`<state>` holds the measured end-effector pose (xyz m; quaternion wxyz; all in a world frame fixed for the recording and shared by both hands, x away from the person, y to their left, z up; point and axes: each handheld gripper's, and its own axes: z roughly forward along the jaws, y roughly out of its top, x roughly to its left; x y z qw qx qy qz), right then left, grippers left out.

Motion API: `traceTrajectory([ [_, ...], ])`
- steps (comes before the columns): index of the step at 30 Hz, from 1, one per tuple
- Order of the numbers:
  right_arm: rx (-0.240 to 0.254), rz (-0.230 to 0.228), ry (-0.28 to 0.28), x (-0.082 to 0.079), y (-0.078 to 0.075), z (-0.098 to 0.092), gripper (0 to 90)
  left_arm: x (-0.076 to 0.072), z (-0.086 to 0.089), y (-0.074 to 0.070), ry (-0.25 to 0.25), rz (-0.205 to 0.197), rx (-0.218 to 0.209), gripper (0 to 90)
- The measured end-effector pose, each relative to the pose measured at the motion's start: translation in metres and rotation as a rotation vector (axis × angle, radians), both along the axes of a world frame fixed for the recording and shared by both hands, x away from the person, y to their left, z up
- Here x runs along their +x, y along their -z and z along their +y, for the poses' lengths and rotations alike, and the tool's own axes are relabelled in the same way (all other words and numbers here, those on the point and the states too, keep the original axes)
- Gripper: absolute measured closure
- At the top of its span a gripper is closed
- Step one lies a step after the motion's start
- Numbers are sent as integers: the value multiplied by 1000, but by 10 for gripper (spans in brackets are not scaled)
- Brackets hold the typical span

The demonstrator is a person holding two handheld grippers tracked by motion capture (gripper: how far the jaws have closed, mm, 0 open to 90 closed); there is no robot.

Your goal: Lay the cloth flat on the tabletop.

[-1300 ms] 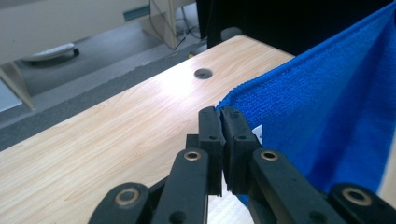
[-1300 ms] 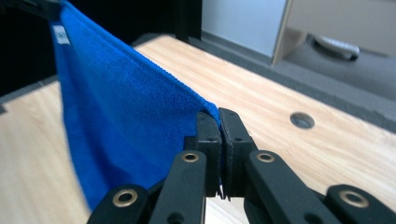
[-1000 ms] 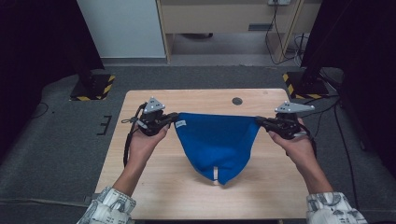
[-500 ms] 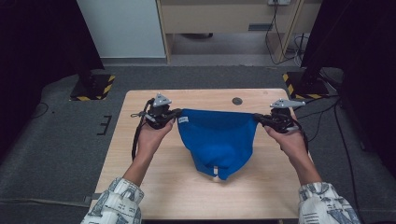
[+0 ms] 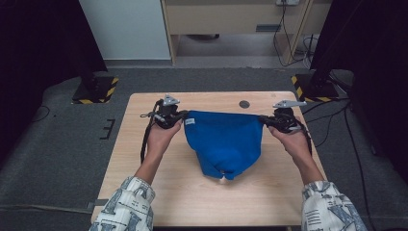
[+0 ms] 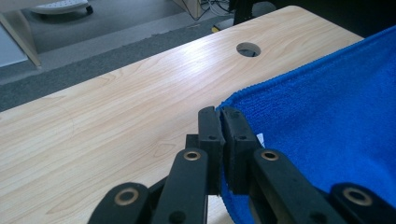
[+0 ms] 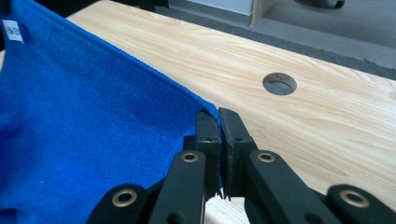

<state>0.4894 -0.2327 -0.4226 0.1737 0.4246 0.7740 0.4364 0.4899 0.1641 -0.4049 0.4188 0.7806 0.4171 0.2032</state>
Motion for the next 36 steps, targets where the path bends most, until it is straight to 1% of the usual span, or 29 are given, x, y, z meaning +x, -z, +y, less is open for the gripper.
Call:
traceTrajectory([
  [2, -15, 6, 4, 5, 4, 2, 869, 3, 0, 3, -10, 2, 3, 864],
  [6, -19, 9, 3, 7, 6, 4, 869, 7, 0, 7, -21, 6, 7, 864],
  [8, -21, 10, 4, 8, 8, 5, 869, 8, 0, 10, -26, 10, 18, 864],
  [9, -28, 14, 3, 9, 9, 5, 869, 9, -1, 11, -25, 13, 19, 864],
  [10, -42, 21, 5, 11, 12, 6, 869, 10, -3, 13, -28, 15, 31, 864],
  [11, -42, 21, 5, 11, 12, 6, 869, 10, -3, 13, -28, 15, 31, 864],
  [12, -51, 24, 10, 13, 15, 7, 867, 12, -6, 16, -29, 16, 48, 864],
  [14, -54, 28, 17, 15, 18, 7, 866, 13, -6, 18, -33, 18, 52, 864],
  [18, -63, 34, 30, 19, 23, 9, 865, 21, -6, 26, -40, 38, 41, 864],
  [19, -63, 34, 30, 19, 23, 9, 865, 21, -6, 26, -40, 38, 41, 864],
  [20, -66, 47, 31, 23, 26, 10, 863, 25, -5, 30, -46, 43, 41, 864],
  [23, -70, 62, 32, 29, 34, 12, 863, 32, -4, 38, -53, 59, 43, 864],
  [25, -83, 74, 37, 34, 42, 15, 864, 36, -3, 44, -52, 77, 46, 864],
  [26, -83, 74, 37, 34, 42, 15, 864, 36, -3, 44, -52, 77, 46, 864],
  [27, -94, 83, 39, 38, 49, 17, 869, 40, -3, 50, -52, 89, 51, 864],
  [29, -100, 84, 43, 40, 51, 18, 872, 41, -2, 53, -54, 96, 48, 864],
  [31, -124, 87, 53, 45, 56, 21, 882, 47, -2, 60, -63, 108, 34, 865],
  [32, -129, 87, 59, 47, 57, 22, 882, 47, -2, 60, -63, 108, 34, 865],
  [33, -124, 92, 61, 49, 59, 23, 882, 51, -1, 65, -69, 121, 37, 865],
  [35, -125, 98, 60, 50, 60, 24, 882, 52, -1, 67, -71, 123, 36, 864],
  [36, -127, 108, 61, 54, 62, 25, 879, 54, 1, 69, -75, 127, 32, 863],
])
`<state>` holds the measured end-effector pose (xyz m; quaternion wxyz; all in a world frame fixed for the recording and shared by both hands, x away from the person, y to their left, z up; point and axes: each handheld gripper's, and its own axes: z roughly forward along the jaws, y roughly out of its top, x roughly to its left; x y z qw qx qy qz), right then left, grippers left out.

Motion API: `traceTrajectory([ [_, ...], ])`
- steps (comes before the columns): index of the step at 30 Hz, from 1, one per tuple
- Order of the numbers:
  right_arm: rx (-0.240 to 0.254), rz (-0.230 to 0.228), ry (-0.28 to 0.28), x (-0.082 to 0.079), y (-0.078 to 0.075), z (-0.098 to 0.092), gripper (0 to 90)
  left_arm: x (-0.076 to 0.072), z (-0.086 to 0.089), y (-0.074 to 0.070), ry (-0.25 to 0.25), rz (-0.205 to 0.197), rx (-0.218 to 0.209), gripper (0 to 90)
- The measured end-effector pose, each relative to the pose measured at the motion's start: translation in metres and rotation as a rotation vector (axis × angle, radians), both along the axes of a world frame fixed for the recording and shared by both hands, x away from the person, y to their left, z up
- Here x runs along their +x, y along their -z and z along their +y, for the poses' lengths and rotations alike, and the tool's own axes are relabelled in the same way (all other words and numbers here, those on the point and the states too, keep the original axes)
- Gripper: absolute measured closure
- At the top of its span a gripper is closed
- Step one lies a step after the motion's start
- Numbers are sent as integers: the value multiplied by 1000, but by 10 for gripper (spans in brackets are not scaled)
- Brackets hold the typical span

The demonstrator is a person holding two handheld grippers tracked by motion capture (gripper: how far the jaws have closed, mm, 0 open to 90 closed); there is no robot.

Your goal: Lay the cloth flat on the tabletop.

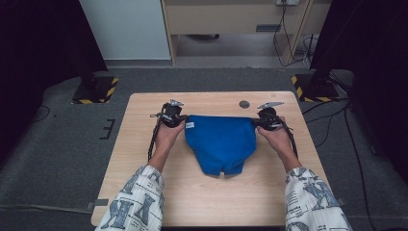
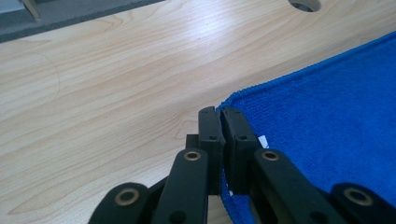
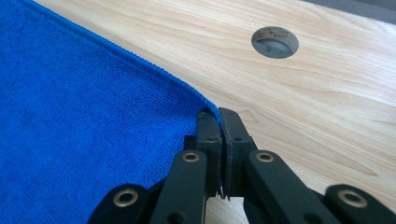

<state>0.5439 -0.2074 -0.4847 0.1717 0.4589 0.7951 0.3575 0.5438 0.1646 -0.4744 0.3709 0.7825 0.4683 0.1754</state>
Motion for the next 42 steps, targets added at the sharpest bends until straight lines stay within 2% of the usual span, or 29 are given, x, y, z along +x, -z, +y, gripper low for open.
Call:
traceTrajectory([
  [2, 3, 9, 6, 4, 3, 1, 868, 4, 3, 6, -15, 3, -4, 846],
  [4, 2, 19, 9, 8, 6, 3, 827, 7, 4, 9, -32, 4, -4, 789],
  [6, 4, 46, 20, 13, 10, 3, 694, 9, 6, 12, -35, 0, -15, 706],
  [7, -12, 41, 29, 15, 11, 4, 612, 11, 8, 15, -53, -8, -34, 603],
  [8, -23, 35, 32, 16, 12, 4, 546, 11, 8, 15, -53, -8, -34, 523],
  [9, -23, 35, 32, 16, 12, 4, 546, 12, 9, 15, -66, -11, -43, 523],
  [11, -9, 31, 41, 18, 11, 3, 401, 12, 12, 14, -66, -27, -53, 460],
  [12, 3, 11, 48, 18, 9, 1, 315, 11, 12, 13, -64, -36, -53, 426],
  [16, 56, -18, 62, 18, 1, -3, 198, 9, 13, 4, -68, -75, -72, 390],
  [18, 71, -26, 63, 18, -1, -4, 190, 8, 14, 3, -68, -78, -82, 381],
  [19, 86, -37, 66, 17, -6, -4, 184, 7, 13, 1, -64, -66, -99, 367],
  [21, 81, -21, 71, 17, -9, -4, 183, 5, 12, -1, -59, -68, -88, 359],
  [26, 81, -25, 76, 14, -14, -7, 172, 0, 10, -8, -46, -71, -82, 346],
  [31, 87, -44, 68, 3, -27, -10, 195, -9, 9, -19, -28, -60, -87, 319],
  [33, 84, -51, 56, -7, -33, -11, 217, -21, 8, -25, -19, -78, -82, 308],
  [36, 86, -54, 44, -16, -36, -11, 244, -31, 7, -27, -15, -79, -76, 294],
  [37, 91, -44, 27, -26, -37, -10, 278, -43, 8, -27, -9, -88, -79, 283],
  [38, 99, -36, 17, -33, -37, -10, 309, -50, 8, -25, -7, -93, -82, 287],
  [39, 99, -36, 17, -33, -37, -10, 309, -50, 8, -25, -7, -93, -82, 289],
  [41, 93, -30, -13, -44, -35, -8, 332, -62, 8, -20, 3, -99, -78, 292],
  [42, 97, -29, -37, -54, -31, -6, 375, -71, 8, -15, 15, -100, -87, 313],
])
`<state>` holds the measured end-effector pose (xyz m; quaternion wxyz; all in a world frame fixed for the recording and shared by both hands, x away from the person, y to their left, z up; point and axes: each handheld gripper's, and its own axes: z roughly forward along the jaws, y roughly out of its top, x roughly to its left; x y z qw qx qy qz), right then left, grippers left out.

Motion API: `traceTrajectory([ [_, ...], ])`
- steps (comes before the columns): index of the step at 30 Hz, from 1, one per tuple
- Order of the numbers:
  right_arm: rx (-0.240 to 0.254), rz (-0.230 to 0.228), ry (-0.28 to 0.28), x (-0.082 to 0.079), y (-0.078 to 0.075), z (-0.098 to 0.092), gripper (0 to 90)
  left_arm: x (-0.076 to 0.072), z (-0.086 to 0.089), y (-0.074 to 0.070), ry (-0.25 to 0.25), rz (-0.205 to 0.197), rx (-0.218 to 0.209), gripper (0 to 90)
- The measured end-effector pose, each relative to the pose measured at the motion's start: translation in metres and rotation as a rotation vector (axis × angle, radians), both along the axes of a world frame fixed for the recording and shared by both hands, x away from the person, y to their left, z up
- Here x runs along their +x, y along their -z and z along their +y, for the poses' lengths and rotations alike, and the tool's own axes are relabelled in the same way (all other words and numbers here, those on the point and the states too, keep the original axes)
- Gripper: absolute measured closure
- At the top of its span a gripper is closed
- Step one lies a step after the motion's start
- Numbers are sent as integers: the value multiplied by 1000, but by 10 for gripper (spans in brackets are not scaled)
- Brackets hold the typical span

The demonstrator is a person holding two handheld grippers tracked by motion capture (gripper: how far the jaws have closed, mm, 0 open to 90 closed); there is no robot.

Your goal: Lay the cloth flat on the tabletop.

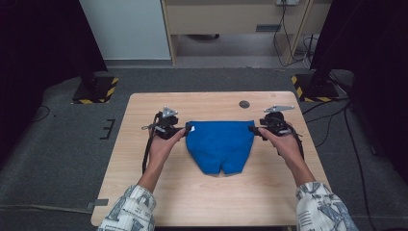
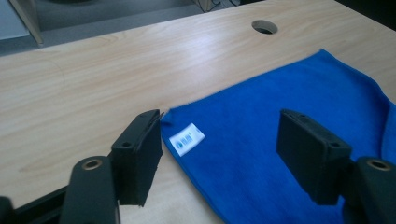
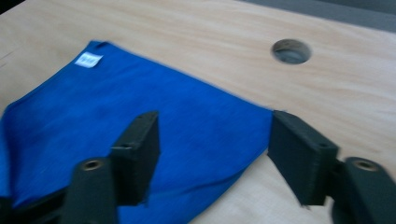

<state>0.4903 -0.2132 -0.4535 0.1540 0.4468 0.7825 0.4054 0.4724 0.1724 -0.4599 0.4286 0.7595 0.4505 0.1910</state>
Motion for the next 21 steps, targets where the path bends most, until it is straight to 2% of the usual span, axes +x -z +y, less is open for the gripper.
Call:
traceTrajectory([
  [3, 7, -7, -23, -12, 5, 3, 433, -13, -2, 9, 25, 3, 2, 326],
  [5, 7, -3, -35, -17, 8, 4, 446, -16, -2, 10, 32, 3, 3, 333],
  [7, 9, -9, -57, -26, 12, 6, 492, -24, -4, 15, 52, 0, -3, 343],
  [9, 21, -9, -80, -36, 17, 8, 549, -33, -6, 21, 74, 13, 0, 354],
  [11, 27, -9, -87, -38, 18, 9, 564, -38, -7, 24, 90, 15, -5, 362],
  [12, 28, -15, -105, -45, 21, 13, 592, -44, -10, 27, 108, 14, -8, 367],
  [15, 19, -9, -120, -51, 24, 17, 606, -50, -13, 29, 130, 16, 2, 365],
  [16, 7, 5, -133, -57, 27, 22, 620, -54, -14, 29, 135, 18, -10, 364],
  [19, 18, 0, -147, -62, 30, 25, 629, -58, -16, 31, 144, 23, -18, 354],
  [21, 15, -5, -159, -67, 33, 29, 636, -62, -19, 34, 151, 29, -1, 348],
])
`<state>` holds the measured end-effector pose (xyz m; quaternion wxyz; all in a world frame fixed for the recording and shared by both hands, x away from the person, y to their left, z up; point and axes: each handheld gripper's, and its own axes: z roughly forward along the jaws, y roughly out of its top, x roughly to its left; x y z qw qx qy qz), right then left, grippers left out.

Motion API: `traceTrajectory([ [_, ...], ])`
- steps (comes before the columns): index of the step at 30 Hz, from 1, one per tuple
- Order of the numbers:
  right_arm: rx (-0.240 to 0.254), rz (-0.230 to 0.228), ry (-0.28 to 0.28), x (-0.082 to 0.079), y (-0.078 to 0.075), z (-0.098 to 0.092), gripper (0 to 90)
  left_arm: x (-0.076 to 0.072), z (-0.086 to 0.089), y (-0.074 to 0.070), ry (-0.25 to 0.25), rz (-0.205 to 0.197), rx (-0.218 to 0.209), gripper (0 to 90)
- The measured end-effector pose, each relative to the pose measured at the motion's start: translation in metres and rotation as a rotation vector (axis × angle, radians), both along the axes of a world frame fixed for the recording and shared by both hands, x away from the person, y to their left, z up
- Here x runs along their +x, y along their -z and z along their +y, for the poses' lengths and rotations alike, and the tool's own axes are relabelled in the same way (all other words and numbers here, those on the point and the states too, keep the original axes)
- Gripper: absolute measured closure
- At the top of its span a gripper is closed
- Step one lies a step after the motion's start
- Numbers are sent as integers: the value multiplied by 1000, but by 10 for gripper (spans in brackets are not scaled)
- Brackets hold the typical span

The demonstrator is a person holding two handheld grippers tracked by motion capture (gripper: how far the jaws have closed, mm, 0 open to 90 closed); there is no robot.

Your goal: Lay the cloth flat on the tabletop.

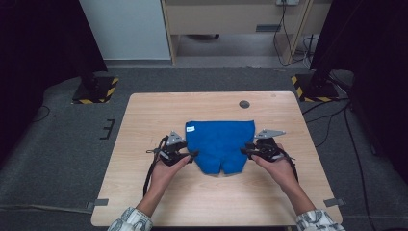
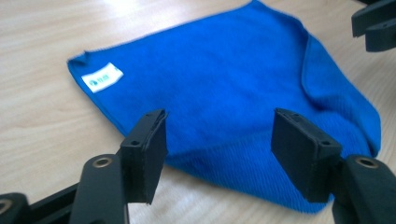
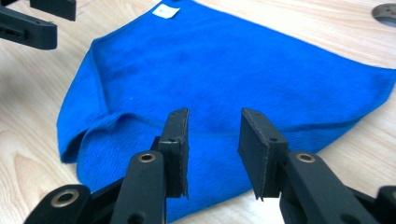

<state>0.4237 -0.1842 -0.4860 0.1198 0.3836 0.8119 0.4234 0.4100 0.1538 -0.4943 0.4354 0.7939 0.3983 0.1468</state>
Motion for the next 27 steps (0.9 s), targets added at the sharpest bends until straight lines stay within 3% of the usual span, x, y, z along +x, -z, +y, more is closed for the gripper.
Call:
traceTrajectory([
  [5, 16, 12, -36, -8, 0, 8, 715, -15, -6, 3, 32, 8, -1, 346],
  [10, 34, 1, -72, -13, -3, 13, 732, -23, -15, 3, 56, -8, 0, 340],
  [15, 21, 17, -100, -20, 0, 22, 680, -27, -23, 7, 56, -11, -12, 286],
  [19, 16, 25, -125, -24, 3, 34, 585, -30, -37, 12, 110, -7, 30, 265],
  [27, 12, 25, -148, -24, 6, 48, 504, -29, -47, 23, 129, 12, 68, 256],
])
